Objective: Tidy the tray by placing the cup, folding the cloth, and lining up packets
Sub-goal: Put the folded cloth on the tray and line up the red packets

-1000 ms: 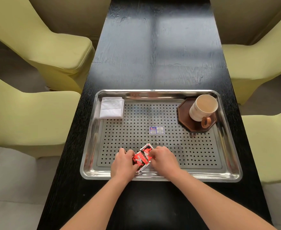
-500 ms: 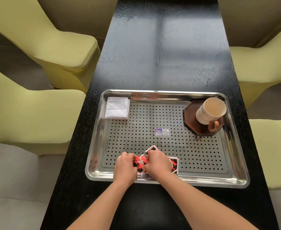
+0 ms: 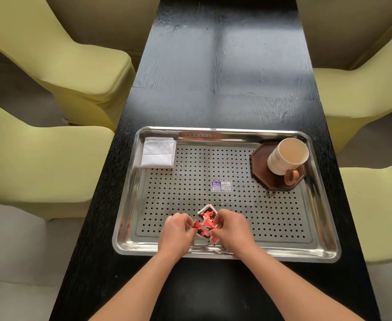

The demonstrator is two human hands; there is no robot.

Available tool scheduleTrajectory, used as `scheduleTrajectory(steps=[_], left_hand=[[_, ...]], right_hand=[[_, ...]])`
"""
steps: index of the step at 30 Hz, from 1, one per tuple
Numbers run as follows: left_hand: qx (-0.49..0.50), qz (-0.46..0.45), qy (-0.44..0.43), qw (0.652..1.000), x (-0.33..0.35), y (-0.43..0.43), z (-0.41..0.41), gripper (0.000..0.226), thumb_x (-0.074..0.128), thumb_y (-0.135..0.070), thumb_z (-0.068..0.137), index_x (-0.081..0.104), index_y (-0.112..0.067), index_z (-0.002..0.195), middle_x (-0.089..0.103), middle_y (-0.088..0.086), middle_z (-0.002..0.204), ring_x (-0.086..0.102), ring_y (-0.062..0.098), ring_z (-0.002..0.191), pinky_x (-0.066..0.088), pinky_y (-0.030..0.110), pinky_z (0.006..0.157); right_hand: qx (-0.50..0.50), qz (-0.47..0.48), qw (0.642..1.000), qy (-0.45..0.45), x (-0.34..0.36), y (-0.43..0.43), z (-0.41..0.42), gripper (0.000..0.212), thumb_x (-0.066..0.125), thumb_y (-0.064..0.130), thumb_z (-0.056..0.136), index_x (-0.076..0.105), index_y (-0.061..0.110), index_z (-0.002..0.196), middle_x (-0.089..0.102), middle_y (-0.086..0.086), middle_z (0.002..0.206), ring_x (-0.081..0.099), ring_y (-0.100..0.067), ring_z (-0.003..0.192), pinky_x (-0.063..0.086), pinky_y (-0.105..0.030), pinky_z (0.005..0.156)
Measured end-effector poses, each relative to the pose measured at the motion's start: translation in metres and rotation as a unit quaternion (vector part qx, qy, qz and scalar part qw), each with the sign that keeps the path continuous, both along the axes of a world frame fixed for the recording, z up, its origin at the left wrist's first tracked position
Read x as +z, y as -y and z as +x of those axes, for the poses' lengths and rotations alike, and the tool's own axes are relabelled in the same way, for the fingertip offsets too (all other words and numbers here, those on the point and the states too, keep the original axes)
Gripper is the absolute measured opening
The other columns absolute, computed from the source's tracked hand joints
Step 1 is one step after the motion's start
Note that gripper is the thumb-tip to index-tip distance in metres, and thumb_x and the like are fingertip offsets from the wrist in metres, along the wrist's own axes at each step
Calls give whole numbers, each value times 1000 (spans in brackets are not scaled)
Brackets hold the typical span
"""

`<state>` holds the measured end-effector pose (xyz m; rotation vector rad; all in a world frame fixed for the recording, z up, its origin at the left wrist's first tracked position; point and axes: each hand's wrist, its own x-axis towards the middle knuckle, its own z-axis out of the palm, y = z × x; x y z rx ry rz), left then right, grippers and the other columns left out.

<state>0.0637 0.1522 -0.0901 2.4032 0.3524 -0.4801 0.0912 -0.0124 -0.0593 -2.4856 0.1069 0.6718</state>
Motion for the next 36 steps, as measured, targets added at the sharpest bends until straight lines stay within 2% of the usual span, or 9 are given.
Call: scheduleTrajectory(steps=[3, 6, 10, 13, 15, 18, 25, 32, 36], left_hand=[[7, -27, -52, 998, 3, -5, 11, 8, 68, -23, 89, 64, -28, 83, 66, -7, 87, 61, 14, 87, 47, 31, 75], [-33, -14, -94, 995, 6, -14, 23, 4, 69, -20, 89, 70, -24, 87, 68, -6, 90, 62, 14, 86, 46, 29, 74], [-78, 0, -121, 990, 11, -14, 40, 11, 68, -17, 88, 73, -24, 82, 70, -7, 82, 63, 13, 81, 53, 32, 77], [-43, -11, -75, 996, 11, -9, 43, 18, 65, -16, 92, 76, -22, 104, 74, -5, 102, 66, 14, 94, 53, 32, 88], [-12, -13, -51, 999, 10, -9, 39, 25, 58, -13, 95, 75, -20, 112, 73, -3, 113, 66, 15, 102, 51, 32, 94], [0, -5, -35, 999, 8, -11, 29, 24, 55, -17, 94, 75, -20, 107, 72, -2, 110, 64, 14, 98, 50, 32, 89], [-11, -9, -48, 999, 3, 2, 22, 32, 71, -35, 87, 73, -20, 115, 64, 1, 106, 62, 15, 97, 46, 27, 83], [-80, 11, -24, 996, 0, 14, 18, 45, 74, -20, 86, 63, -23, 129, 50, -3, 107, 55, 17, 106, 53, 37, 92], [-93, 23, -11, 995, -2, 15, 17, 46, 74, -20, 87, 63, -25, 131, 48, -4, 105, 46, 15, 110, 50, 36, 96]], right_hand=[[-28, 11, 999, 19, 1, 8, 2, 16, 77, 17, 78, 69, 24, 90, 67, 8, 80, 64, -15, 76, 55, -36, 70], [-38, 3, 996, 76, 2, 10, -1, 11, 72, 32, 86, 68, 23, 87, 63, 8, 80, 58, -12, 75, 43, -29, 61], [13, 7, 988, 151, -2, 3, -5, 7, 70, 15, 84, 65, 18, 88, 59, 3, 85, 57, -17, 77, 45, -30, 64], [123, 13, 988, 93, -7, -7, -11, 16, 73, 25, 80, 66, 19, 93, 58, 3, 93, 59, -20, 87, 44, -31, 70], [138, 15, 989, 53, -12, -10, -14, 19, 73, 32, 79, 69, 21, 94, 59, 4, 96, 60, -19, 90, 46, -31, 73], [79, -5, 994, 79, -14, -4, -10, 14, 69, 26, 86, 72, 21, 99, 61, 5, 103, 60, -17, 94, 51, -32, 79], [149, -78, 985, 32, -21, -15, -8, 27, 66, 22, 87, 65, 17, 113, 62, -3, 112, 61, -26, 103, 53, -38, 84], [-6, -72, 991, 112, -11, 24, -1, 25, 69, 32, 89, 68, 24, 112, 61, 6, 103, 58, -12, 95, 48, -27, 77], [-45, -128, 991, 20, -11, 61, 2, 35, 72, 48, 83, 61, 26, 109, 58, 3, 105, 58, -16, 90, 48, -30, 71]])
